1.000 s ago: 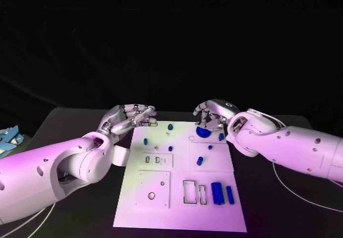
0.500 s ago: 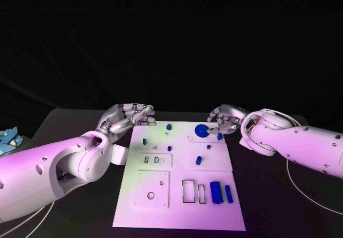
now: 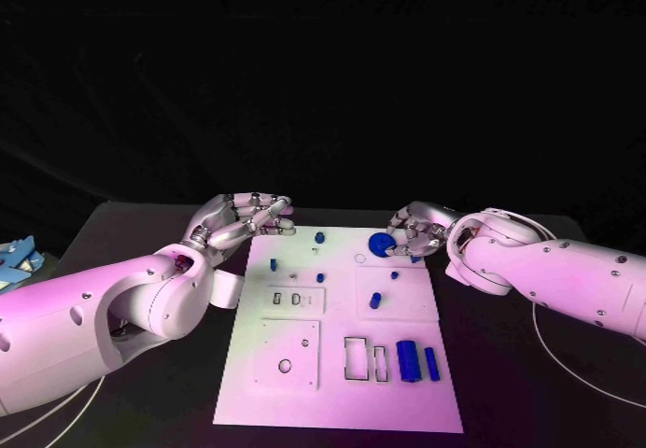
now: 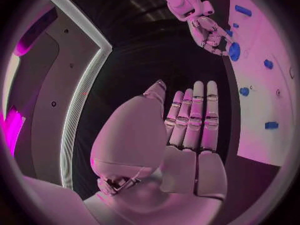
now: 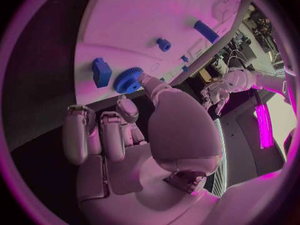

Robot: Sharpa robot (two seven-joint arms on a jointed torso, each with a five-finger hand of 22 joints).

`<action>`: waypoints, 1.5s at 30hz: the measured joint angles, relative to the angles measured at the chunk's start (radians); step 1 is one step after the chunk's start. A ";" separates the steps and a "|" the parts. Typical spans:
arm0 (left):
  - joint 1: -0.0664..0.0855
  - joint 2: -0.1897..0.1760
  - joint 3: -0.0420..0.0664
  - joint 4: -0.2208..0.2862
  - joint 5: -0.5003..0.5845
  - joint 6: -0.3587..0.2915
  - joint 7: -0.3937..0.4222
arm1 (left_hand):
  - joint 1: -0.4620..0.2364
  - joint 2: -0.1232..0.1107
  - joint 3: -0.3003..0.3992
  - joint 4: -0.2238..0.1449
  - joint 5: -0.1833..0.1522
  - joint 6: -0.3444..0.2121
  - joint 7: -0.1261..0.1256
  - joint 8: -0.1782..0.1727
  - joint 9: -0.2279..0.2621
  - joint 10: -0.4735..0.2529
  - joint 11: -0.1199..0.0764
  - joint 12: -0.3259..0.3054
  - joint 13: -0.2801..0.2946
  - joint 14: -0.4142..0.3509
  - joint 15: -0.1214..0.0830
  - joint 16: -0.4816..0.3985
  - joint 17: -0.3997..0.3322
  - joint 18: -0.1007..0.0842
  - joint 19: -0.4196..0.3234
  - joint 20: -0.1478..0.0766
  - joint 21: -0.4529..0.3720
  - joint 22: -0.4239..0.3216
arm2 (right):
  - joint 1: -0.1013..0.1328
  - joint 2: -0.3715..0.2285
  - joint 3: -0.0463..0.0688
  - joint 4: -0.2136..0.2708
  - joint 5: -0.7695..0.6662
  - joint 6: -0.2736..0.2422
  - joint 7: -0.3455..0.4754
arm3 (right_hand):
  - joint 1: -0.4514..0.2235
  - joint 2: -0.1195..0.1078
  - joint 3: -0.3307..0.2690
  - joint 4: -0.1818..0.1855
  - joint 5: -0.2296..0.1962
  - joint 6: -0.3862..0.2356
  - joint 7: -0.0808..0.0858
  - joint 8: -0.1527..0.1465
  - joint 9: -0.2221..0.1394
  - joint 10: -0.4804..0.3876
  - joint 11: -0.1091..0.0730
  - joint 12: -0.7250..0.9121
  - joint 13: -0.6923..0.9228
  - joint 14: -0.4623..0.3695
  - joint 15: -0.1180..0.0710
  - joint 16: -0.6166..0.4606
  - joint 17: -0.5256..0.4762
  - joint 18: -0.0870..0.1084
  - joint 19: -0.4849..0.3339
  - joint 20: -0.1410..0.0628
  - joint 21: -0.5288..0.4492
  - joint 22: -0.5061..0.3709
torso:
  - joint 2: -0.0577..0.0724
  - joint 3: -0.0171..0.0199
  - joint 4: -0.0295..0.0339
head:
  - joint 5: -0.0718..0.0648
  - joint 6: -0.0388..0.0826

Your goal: Assemble the parts on the task board

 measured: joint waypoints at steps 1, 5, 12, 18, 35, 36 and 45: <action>0.000 0.000 0.000 0.000 0.000 0.000 0.000 | 0.000 0.000 0.000 0.000 0.000 0.000 0.000 0.000 0.000 0.000 0.000 0.000 0.000 0.000 0.000 0.000 0.000 0.000 0.000 0.000 0.000 0.000 | 0.000 0.002 0.000 -0.001 0.000 -0.001 0.000 | 0.001 0.001 0.000 0.000 0.000 0.000 0.000 0.000 0.001 0.000 0.000 0.000 0.002 0.000 0.000 0.001 0.000 0.000 0.000 0.000 0.000 0.000 | 0.000 0.0000 0.0001 | 0.000 -0.001; 0.000 0.000 0.000 -0.001 0.000 0.001 0.000 | 0.000 0.000 0.000 0.000 0.000 0.000 0.000 0.000 0.000 0.000 0.000 0.000 0.000 0.000 0.000 0.000 0.000 0.000 0.000 0.000 0.000 0.000 | -0.001 0.011 0.000 -0.005 0.000 -0.003 0.000 | 0.001 0.001 0.000 0.000 0.000 0.000 0.000 0.007 0.001 0.000 0.000 0.007 0.007 0.000 0.000 0.001 0.000 0.000 0.007 0.000 0.004 0.000 | 0.000 0.0000 0.0002 | 0.002 -0.003; 0.000 0.000 0.000 -0.002 0.000 0.002 -0.001 | 0.000 0.000 0.000 0.000 0.000 0.000 0.000 0.000 0.000 0.000 0.000 0.000 0.000 0.000 0.000 0.000 0.000 0.000 0.000 0.000 0.000 0.000 | -0.001 0.024 0.000 -0.011 -0.006 -0.011 0.001 | 0.008 0.008 0.000 0.000 0.000 0.000 0.000 0.010 0.003 0.006 -0.001 0.015 0.016 0.000 0.000 0.001 0.000 0.000 0.007 0.000 0.008 0.000 | 0.000 0.0007 0.0000 | 0.003 -0.005; 0.000 0.001 0.000 -0.002 0.000 0.004 -0.001 | 0.000 0.000 0.000 0.000 0.000 0.000 0.000 0.000 0.000 0.000 0.000 0.000 0.000 0.000 0.000 0.000 0.000 0.000 0.000 0.000 0.000 0.000 | -0.004 0.034 0.000 -0.022 -0.014 -0.015 0.001 | 0.014 0.014 0.000 0.000 0.000 0.000 0.000 0.016 0.004 0.006 -0.001 0.019 0.019 0.000 0.000 0.005 0.000 0.000 0.007 0.000 0.008 0.000 | 0.000 0.0009 -0.0007 | 0.003 -0.008; 0.000 0.001 0.000 -0.003 0.001 0.010 -0.004 | 0.000 0.000 0.003 -0.003 0.000 0.000 0.000 0.000 0.000 0.000 0.000 0.000 0.000 0.000 0.000 -0.004 0.003 0.000 0.000 0.000 0.000 -0.001 | -0.012 0.045 0.001 -0.034 -0.071 -0.019 0.004 | 0.045 0.014 0.018 -0.018 0.000 0.000 0.000 0.035 0.008 0.019 -0.002 0.045 0.046 0.000 0.000 0.009 0.000 -0.015 0.014 0.000 0.015 -0.001 | 0.000 0.0012 -0.0020 | 0.006 -0.016; 0.000 0.000 0.000 -0.003 0.001 0.010 -0.004 | 0.000 0.000 0.003 -0.003 0.000 0.000 0.000 0.000 0.000 0.000 0.000 0.000 0.000 0.000 0.000 -0.004 0.003 0.000 0.000 0.000 0.000 -0.001 | -0.013 0.045 0.002 -0.034 -0.076 -0.020 0.004 | 0.045 0.014 0.018 -0.018 0.000 0.002 -0.002 0.038 0.009 0.022 0.000 0.045 0.049 0.000 0.000 0.009 0.000 -0.015 0.014 0.000 0.017 -0.001 | 0.000 0.0012 -0.0020 | 0.006 -0.016; 0.000 0.000 0.000 -0.003 0.001 0.015 -0.006 | 0.000 0.000 0.003 -0.003 0.000 0.000 0.000 0.000 0.000 0.000 0.000 0.000 0.000 0.000 0.000 -0.004 0.003 0.000 0.000 0.000 0.000 -0.001 | -0.018 0.046 0.002 -0.028 -0.130 -0.048 0.007 | 0.060 0.029 0.060 -0.037 -0.041 0.092 -0.020 0.095 0.020 0.076 -0.025 0.101 0.107 0.000 -0.001 0.013 -0.001 -0.015 0.029 -0.014 0.035 -0.001 | 0.000 0.0012 -0.0019 | 0.006 -0.017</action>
